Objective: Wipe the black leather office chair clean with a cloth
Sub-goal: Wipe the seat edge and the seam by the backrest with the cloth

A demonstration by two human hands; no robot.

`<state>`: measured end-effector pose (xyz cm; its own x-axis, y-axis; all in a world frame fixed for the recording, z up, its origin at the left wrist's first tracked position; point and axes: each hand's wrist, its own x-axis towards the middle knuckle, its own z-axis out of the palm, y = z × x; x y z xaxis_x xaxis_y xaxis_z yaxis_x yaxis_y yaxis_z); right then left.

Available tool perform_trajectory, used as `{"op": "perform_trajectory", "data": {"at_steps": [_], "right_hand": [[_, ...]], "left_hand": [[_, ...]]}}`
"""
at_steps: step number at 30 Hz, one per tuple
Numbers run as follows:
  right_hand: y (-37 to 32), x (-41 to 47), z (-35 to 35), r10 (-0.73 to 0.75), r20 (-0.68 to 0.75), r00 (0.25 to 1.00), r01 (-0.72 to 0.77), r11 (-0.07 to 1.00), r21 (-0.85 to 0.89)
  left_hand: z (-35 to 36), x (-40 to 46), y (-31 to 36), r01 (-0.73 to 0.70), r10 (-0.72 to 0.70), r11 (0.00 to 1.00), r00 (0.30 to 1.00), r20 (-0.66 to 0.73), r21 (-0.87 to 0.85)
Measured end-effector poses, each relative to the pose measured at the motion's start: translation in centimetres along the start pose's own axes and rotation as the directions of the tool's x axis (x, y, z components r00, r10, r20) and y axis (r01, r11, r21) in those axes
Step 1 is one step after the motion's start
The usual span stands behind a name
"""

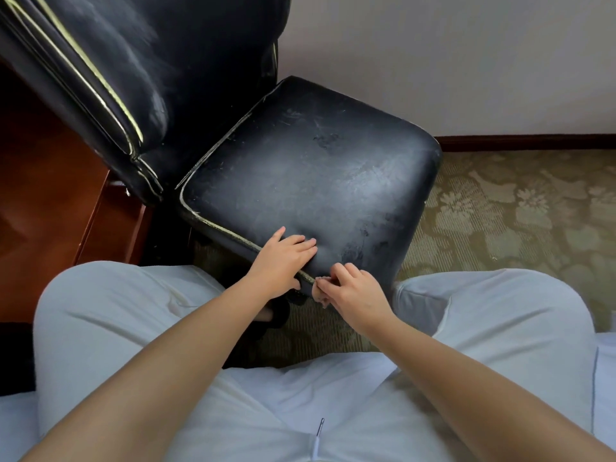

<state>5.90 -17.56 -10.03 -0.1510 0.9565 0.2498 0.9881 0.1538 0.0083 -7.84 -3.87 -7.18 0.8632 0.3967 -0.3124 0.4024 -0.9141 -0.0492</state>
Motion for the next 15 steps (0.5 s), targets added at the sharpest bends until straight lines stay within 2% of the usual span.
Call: {"op": "perform_trajectory", "data": {"at_steps": [8, 15], "right_hand": [[1.7, -0.8, -0.7, -0.088, 0.049, 0.995, 0.090, 0.995, -0.048], [-0.4, 2.1, 0.0, -0.110, 0.027, 0.994, 0.112, 0.991, -0.070]], "left_hand": [[-0.3, -0.1, 0.0, -0.002, 0.001, 1.000, 1.000, 0.016, 0.003], [-0.3, -0.4, 0.2, 0.024, -0.024, 1.000, 1.000, 0.015, -0.009]]}}
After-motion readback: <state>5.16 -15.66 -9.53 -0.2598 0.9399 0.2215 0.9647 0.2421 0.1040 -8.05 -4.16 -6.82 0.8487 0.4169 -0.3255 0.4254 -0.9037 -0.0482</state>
